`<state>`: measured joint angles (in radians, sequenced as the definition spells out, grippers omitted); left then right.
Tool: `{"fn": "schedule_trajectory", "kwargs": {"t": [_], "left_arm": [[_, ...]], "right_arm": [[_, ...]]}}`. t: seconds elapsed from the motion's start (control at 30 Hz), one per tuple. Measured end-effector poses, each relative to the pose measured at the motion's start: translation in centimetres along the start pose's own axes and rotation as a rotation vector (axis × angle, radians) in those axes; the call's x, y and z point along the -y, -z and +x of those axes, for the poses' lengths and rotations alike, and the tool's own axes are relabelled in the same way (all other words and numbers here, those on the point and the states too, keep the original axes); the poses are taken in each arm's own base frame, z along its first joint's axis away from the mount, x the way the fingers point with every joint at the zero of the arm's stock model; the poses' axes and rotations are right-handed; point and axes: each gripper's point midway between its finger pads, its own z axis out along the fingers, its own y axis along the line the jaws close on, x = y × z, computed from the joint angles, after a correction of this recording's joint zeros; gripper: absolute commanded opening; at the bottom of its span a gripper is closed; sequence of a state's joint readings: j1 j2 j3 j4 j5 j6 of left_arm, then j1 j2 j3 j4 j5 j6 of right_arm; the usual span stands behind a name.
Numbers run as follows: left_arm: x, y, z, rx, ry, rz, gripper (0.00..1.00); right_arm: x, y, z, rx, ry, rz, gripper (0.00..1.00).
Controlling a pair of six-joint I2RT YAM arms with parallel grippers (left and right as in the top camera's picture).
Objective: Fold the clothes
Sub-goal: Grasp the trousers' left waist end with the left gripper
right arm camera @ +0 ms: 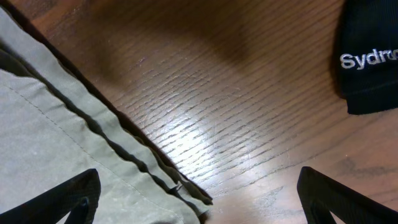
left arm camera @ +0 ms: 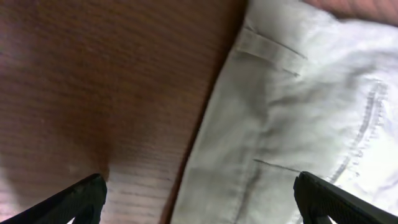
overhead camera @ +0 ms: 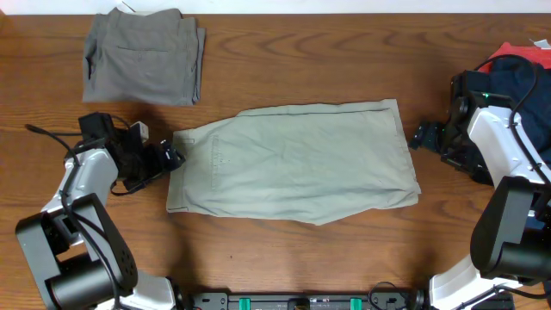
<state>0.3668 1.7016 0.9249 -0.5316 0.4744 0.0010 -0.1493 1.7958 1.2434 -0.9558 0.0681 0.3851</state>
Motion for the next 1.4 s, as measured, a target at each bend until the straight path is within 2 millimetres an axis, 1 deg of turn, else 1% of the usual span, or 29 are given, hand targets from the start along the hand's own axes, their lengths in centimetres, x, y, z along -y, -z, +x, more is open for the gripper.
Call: {"fn": "schedule_trajectory", "kwargs": {"t": [0.07, 0.13, 0.3, 0.37, 0.47, 0.53, 0.7, 0.97, 1.0, 1.07, 1.1, 1.13, 1.3, 1.37, 1.4], "left_arm": [[-0.2, -0.5, 0.0, -0.013, 0.006, -0.001, 0.98], [-0.1, -0.6, -0.5, -0.007, -0.003, 0.008, 0.98], [0.8, -0.8, -1.1, -0.008, -0.017, 0.073, 1.00], [1.3, -0.9, -1.1, -0.013, -0.017, 0.107, 0.94], [1.9, -1.1, -0.4, -0.047, -0.007, 0.148, 0.93], [2.4, -1.1, 0.4, -0.083, 0.007, 0.171, 0.93], [3.3, -1.2, 1.8, -0.142, 0.018, 0.194, 0.91], [3.6, -1.3, 2.2, -0.158, 0.016, 0.199, 0.91], [3.6, -1.3, 2.2, -0.158, 0.016, 0.199, 0.88], [3.6, -1.3, 2.3, -0.161, 0.023, 0.200, 0.71], [3.5, -1.5, 2.5, -0.166, 0.026, 0.195, 0.67], [3.4, -1.6, 2.6, -0.173, 0.028, 0.194, 0.66], [3.3, -1.9, 2.7, -0.172, 0.021, 0.192, 0.67], [3.1, -1.9, 2.4, -0.160, 0.013, 0.181, 0.79], [3.2, -1.8, 2.0, -0.147, 0.015, 0.180, 0.80]], "right_arm": [[0.0, 0.0, 0.0, 0.000, 0.000, 0.000, 0.99], [0.0, 0.0, 0.0, 0.000, 0.000, 0.000, 0.99], [0.0, 0.0, 0.0, 0.000, 0.000, 0.000, 0.99], [0.0, 0.0, 0.0, 0.000, 0.000, 0.000, 0.99], [0.0, 0.0, 0.0, 0.000, 0.000, 0.000, 0.99], [0.0, 0.0, 0.0, 0.001, 0.000, 0.000, 0.99], [0.0, 0.0, 0.0, 0.001, 0.000, 0.000, 0.99], [0.0, 0.0, 0.0, 0.000, 0.000, 0.000, 0.99], [0.0, 0.0, 0.0, 0.000, 0.000, 0.000, 0.99], [0.0, 0.0, 0.0, 0.000, 0.000, 0.000, 0.99], [0.0, 0.0, 0.0, 0.001, 0.000, 0.000, 0.99], [0.0, 0.0, 0.0, 0.000, 0.000, 0.000, 0.99], [0.0, 0.0, 0.0, 0.000, 0.000, 0.000, 0.99], [0.0, 0.0, 0.0, 0.001, 0.000, 0.000, 0.99], [0.0, 0.0, 0.0, 0.000, 0.000, 0.000, 0.99]]}}
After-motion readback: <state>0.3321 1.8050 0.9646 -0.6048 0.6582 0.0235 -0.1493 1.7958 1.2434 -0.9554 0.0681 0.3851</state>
